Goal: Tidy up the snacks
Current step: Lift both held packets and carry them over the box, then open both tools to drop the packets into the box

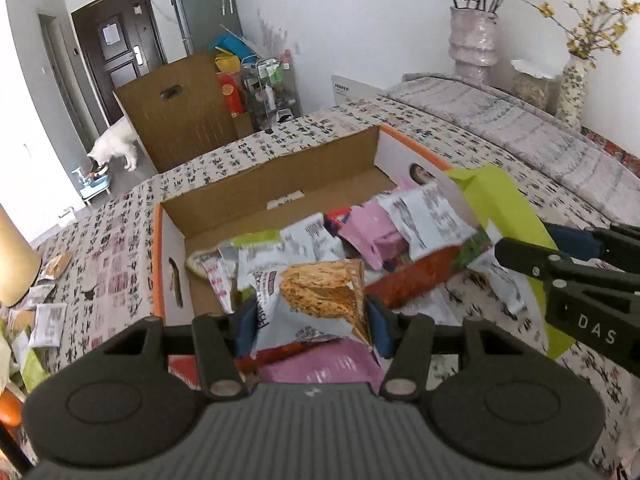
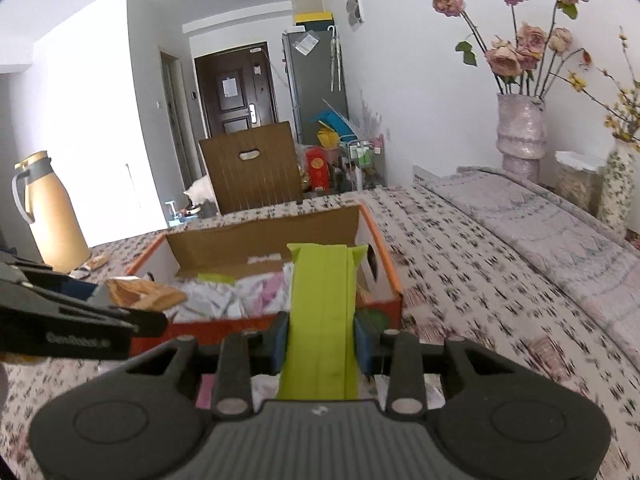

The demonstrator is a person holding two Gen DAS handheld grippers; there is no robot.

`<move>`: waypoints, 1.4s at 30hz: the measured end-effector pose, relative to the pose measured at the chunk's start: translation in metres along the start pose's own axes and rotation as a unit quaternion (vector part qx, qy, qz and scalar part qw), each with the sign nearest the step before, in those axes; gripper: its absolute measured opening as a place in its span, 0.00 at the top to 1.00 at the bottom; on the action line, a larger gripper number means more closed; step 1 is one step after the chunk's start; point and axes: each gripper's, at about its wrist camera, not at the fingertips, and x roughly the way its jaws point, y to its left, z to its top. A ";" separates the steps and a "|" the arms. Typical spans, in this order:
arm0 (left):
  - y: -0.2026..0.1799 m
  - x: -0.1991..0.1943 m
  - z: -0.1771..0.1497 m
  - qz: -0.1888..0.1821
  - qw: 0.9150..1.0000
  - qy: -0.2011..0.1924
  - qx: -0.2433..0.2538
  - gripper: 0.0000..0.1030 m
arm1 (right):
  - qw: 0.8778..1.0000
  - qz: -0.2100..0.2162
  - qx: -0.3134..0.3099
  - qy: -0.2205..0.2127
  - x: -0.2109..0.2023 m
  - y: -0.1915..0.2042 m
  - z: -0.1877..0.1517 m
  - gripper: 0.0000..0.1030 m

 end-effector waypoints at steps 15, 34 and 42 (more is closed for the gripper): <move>0.031 0.066 0.037 -0.014 0.999 0.019 -0.044 0.46 | 1.000 -0.012 0.001 0.010 0.075 0.007 0.048 0.68; 0.053 0.117 0.027 -0.041 0.994 0.027 -0.095 0.26 | 0.999 -0.031 -0.021 0.039 0.128 0.010 0.056 0.66; 0.066 0.114 0.025 -0.037 0.992 0.019 -0.118 0.00 | 0.999 -0.023 -0.011 0.029 0.119 0.003 0.054 0.07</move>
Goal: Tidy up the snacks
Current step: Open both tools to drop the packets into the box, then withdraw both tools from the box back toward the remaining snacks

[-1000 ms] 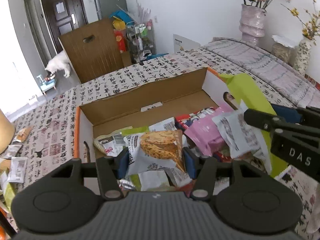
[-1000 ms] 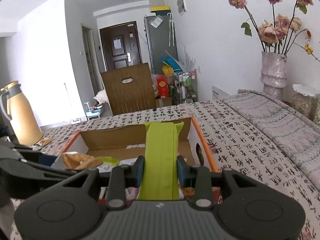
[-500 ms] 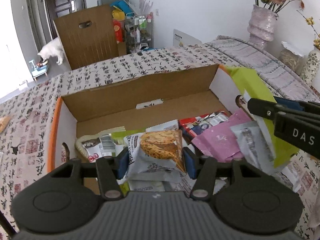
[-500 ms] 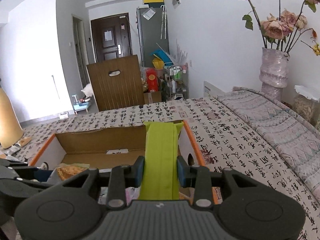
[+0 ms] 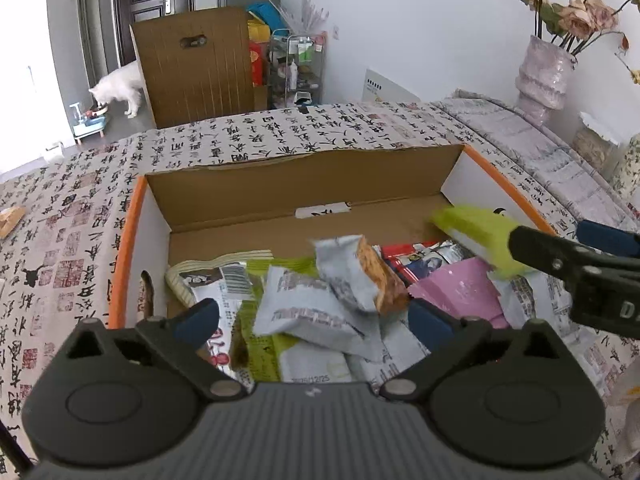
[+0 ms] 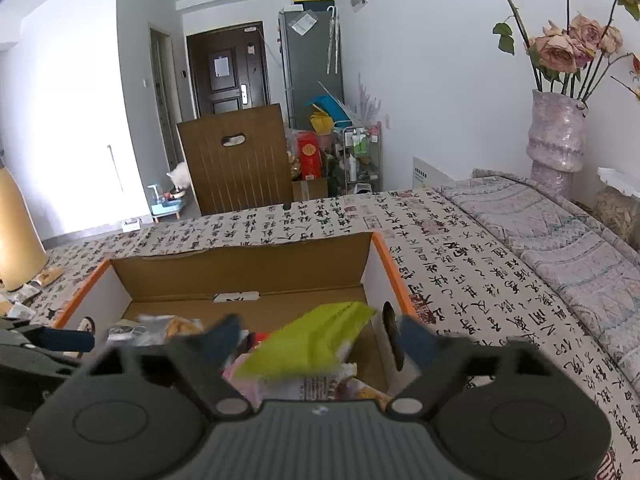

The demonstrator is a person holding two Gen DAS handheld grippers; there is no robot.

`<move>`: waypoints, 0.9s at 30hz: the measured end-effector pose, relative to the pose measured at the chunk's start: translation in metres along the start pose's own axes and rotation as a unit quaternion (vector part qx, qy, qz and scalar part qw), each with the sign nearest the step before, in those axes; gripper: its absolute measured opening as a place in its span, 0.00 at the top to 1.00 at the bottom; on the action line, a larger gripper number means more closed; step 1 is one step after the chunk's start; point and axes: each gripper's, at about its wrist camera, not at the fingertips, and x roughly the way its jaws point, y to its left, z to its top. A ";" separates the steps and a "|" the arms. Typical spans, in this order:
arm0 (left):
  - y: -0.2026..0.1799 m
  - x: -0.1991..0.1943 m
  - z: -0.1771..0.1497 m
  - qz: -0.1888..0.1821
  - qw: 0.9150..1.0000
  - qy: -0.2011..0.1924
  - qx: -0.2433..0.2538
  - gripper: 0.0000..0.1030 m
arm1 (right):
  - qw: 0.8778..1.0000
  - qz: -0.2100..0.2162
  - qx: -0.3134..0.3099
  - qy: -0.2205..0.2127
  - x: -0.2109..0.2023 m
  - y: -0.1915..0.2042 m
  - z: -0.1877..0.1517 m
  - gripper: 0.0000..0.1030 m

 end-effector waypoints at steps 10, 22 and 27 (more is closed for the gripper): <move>-0.002 -0.005 0.001 0.009 1.000 -0.002 -0.002 0.00 | 1.000 -0.006 0.011 -0.009 -0.010 -0.011 -0.001 0.00; -0.025 -0.048 -0.008 0.024 0.999 -0.019 0.013 0.00 | 1.000 -0.010 0.010 -0.014 -0.054 -0.023 -0.018 0.00; -0.036 -0.065 -0.021 0.026 0.999 -0.020 0.017 0.00 | 1.000 -0.010 0.010 -0.013 -0.077 -0.028 -0.031 0.00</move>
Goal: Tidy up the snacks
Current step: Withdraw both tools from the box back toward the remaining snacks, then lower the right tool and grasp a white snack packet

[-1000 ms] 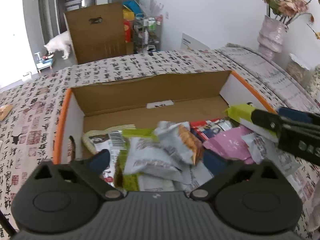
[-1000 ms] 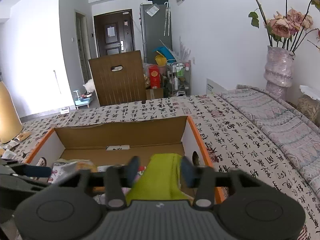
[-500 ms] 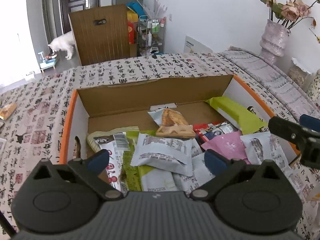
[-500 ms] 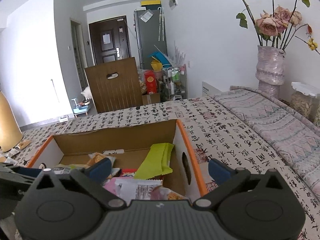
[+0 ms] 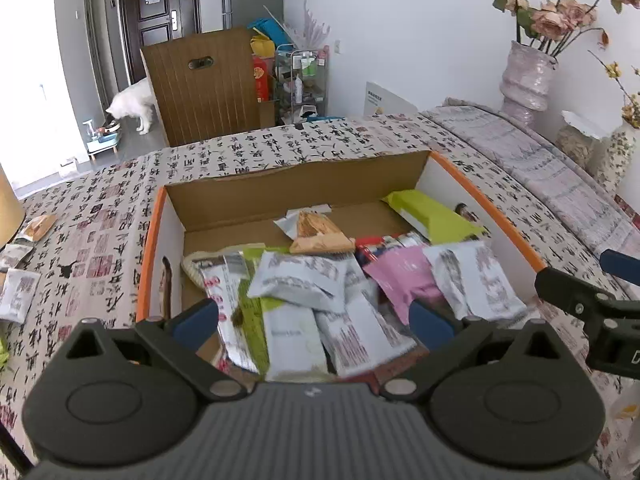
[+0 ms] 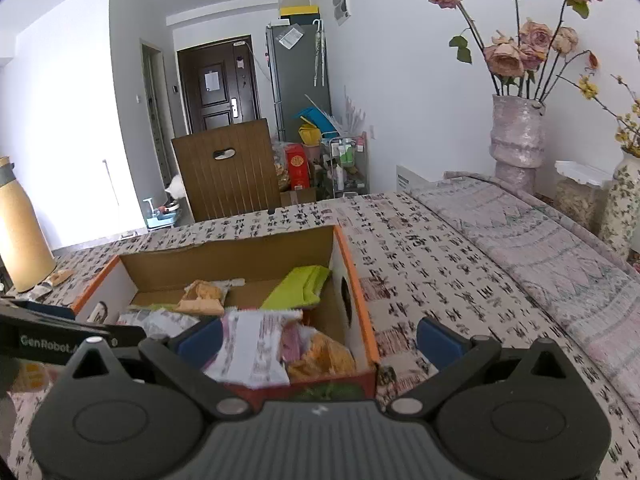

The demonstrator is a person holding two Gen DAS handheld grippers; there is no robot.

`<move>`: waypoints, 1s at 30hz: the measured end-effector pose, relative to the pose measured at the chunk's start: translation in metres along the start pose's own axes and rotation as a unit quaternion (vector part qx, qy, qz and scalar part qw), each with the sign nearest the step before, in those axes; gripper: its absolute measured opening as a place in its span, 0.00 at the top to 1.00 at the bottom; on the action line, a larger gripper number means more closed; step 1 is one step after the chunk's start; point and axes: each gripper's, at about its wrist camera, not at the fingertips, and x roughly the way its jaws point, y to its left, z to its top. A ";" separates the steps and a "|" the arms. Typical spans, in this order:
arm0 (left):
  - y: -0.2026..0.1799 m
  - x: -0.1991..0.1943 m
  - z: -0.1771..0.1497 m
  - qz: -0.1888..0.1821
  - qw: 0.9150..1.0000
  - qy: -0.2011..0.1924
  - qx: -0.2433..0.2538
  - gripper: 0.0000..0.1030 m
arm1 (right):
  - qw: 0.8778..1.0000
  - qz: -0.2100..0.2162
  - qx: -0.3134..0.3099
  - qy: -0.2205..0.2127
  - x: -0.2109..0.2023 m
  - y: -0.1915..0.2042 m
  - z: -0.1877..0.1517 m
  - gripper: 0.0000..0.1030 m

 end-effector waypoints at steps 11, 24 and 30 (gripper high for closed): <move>-0.010 -0.031 -0.027 0.002 1.000 -0.004 -0.012 0.00 | 1.000 0.003 -0.004 0.009 -0.034 -0.012 -0.026 0.00; -0.012 -0.043 -0.064 0.000 0.999 0.005 -0.043 0.00 | 0.999 0.005 -0.011 0.040 -0.040 -0.028 -0.057 0.00; -0.012 -0.042 -0.077 0.001 0.998 0.011 -0.054 0.00 | 0.998 0.001 -0.010 0.057 -0.037 -0.038 -0.070 0.00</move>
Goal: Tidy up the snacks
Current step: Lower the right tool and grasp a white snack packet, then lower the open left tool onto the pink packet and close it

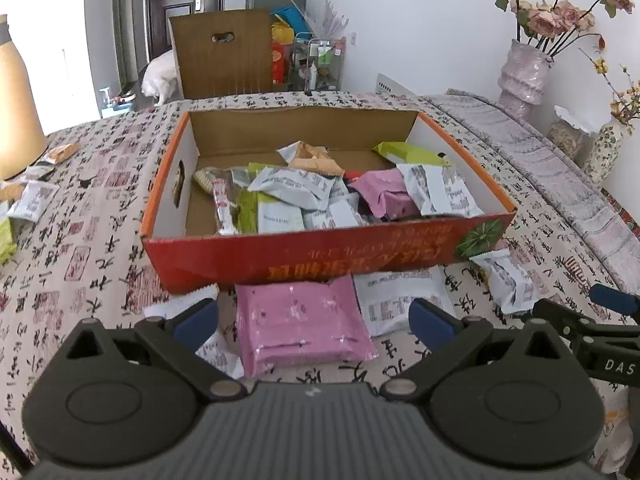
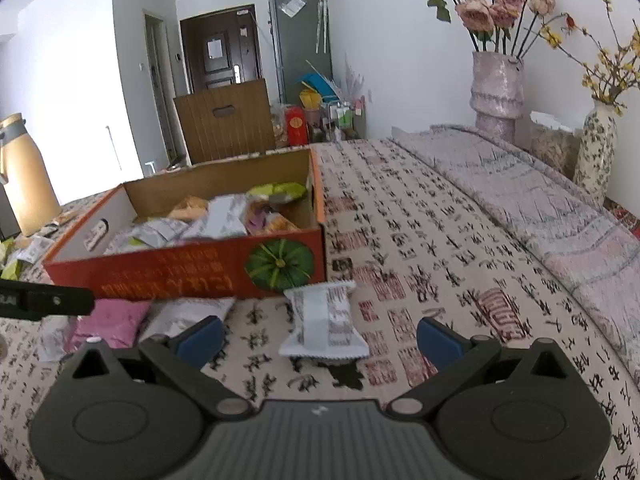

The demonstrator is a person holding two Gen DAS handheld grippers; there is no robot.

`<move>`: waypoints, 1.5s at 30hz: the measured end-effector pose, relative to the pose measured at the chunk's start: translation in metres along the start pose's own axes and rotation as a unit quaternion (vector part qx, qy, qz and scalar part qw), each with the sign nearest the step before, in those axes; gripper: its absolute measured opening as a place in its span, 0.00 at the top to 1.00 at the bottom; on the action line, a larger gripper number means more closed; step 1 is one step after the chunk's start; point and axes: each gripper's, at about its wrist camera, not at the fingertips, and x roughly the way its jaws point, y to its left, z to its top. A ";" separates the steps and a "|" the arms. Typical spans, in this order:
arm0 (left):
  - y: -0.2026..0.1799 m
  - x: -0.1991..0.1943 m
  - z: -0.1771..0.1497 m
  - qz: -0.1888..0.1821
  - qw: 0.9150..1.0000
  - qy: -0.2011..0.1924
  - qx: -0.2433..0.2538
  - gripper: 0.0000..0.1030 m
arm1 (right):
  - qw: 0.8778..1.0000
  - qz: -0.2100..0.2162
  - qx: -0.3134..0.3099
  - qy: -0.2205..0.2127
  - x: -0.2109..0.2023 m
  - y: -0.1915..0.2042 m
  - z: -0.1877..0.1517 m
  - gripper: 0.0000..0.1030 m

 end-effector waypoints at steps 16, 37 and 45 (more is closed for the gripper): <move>0.004 0.012 -0.017 0.008 1.000 0.010 -0.013 0.00 | 0.999 -0.019 -0.021 0.033 0.022 -0.021 -0.011 0.00; 0.009 0.022 -0.015 0.019 0.999 0.021 -0.024 0.00 | 0.999 0.006 -0.023 0.041 0.070 -0.004 0.006 0.59; 0.014 0.013 -0.009 0.026 0.999 0.014 -0.026 0.00 | 1.000 0.002 -0.013 0.003 0.040 -0.015 -0.003 0.62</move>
